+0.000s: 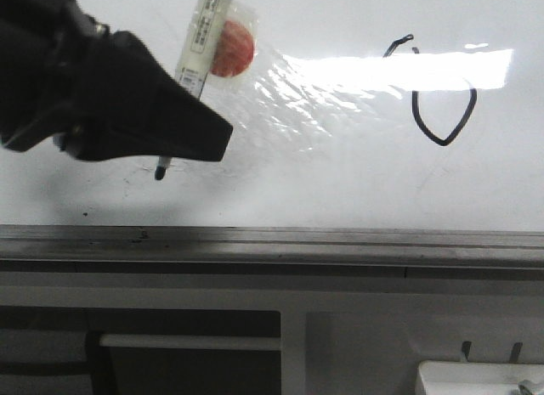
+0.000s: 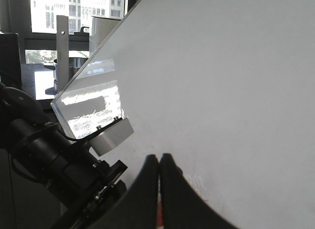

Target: Write number 8 on whiteboard

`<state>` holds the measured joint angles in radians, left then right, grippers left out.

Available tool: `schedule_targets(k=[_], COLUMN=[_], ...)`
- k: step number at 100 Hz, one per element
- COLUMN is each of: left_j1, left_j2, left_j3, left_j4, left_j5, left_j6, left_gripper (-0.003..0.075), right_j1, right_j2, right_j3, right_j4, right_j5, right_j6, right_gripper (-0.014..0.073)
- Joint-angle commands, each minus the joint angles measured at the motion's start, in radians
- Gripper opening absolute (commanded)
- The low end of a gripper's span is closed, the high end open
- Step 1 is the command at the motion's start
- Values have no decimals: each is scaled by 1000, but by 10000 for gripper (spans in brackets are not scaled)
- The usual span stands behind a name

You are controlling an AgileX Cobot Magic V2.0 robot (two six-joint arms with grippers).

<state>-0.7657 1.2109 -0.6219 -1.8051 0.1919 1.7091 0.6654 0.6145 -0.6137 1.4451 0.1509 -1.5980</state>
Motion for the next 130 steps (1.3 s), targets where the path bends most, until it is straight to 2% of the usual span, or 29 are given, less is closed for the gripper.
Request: schedule_targets(k=[1, 29, 40, 65, 109, 116, 130], left_j1=[-5, -5, -5, -5, -5, -5, -5], left_j2=[22, 189, 227, 248, 248, 248, 248], left_j3=[-76, -215, -251, -263, -263, -263, -263], left_j4=[-62, -62, -62, -62, -62, -62, -60], left_j5=[-7, -9, -57, -192, -278, -303, -328], left_j6=[-39, -60, -60, -60, -69, -111, -139], left_gripper=[-20, -20, -20, -20, -18, 15, 167], right_j1=[0, 0, 0, 0, 0, 0, 0], right_j2=[-2, -2, -2, -2, -2, -2, -2], right_j3=[-27, -27, -27, -27, -27, -27, -25], right_j4=[19, 19, 19, 19, 19, 25, 38], right_j5=[-39, -78, -78, -78, -78, -78, -78], right_j6=[3, 3, 3, 3, 3, 3, 3], right_gripper=[-64, -64, -64, -64, -64, -64, -64])
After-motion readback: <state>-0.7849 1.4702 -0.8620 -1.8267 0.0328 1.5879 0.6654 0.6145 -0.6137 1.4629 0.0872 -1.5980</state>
